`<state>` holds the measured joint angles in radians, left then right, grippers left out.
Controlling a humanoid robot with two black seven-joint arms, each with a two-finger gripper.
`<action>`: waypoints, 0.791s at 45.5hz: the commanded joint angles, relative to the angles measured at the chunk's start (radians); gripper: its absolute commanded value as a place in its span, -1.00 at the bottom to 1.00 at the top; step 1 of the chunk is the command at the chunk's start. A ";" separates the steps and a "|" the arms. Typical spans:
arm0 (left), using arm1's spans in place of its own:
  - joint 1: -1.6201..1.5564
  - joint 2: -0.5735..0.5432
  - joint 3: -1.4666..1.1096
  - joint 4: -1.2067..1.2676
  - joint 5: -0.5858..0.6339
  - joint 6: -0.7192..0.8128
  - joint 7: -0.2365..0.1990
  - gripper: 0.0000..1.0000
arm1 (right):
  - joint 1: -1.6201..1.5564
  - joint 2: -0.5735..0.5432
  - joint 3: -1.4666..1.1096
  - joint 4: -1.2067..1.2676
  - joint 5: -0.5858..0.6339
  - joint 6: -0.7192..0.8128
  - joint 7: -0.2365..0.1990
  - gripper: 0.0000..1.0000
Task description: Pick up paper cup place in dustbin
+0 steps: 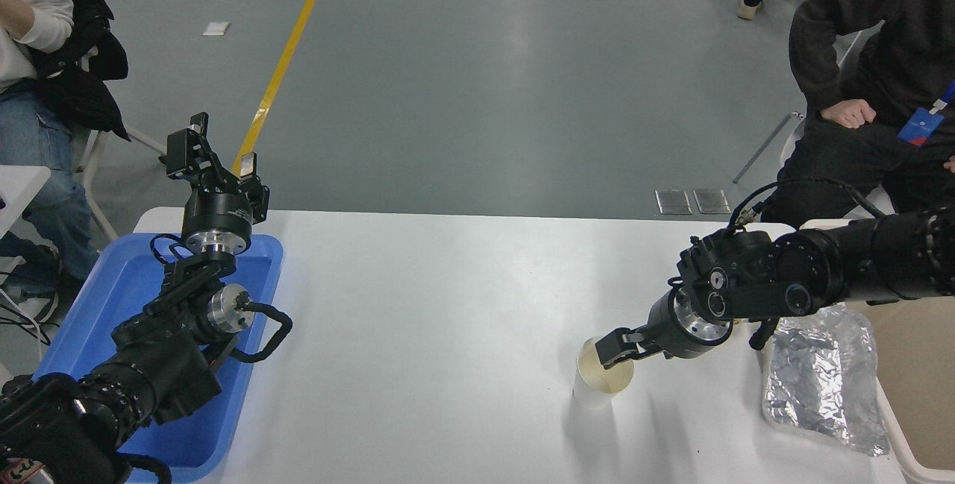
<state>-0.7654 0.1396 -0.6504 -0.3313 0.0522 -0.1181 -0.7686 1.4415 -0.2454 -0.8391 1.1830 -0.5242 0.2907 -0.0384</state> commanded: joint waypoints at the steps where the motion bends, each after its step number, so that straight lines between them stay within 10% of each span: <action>1: 0.000 0.000 0.000 0.000 0.000 0.000 0.000 0.99 | -0.026 0.003 0.002 -0.006 -0.004 -0.016 0.003 -0.33; 7: 0.000 0.000 0.000 0.000 0.000 0.000 0.000 0.99 | -0.027 0.003 -0.002 -0.006 -0.004 -0.022 0.008 -1.00; 36: 0.001 0.002 0.000 0.000 0.000 0.000 0.002 0.99 | 0.433 -0.204 -0.210 0.251 0.004 0.070 0.009 -1.00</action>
<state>-0.7655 0.1399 -0.6504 -0.3313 0.0521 -0.1181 -0.7672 1.6187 -0.3429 -0.9305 1.2918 -0.5247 0.3081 -0.0296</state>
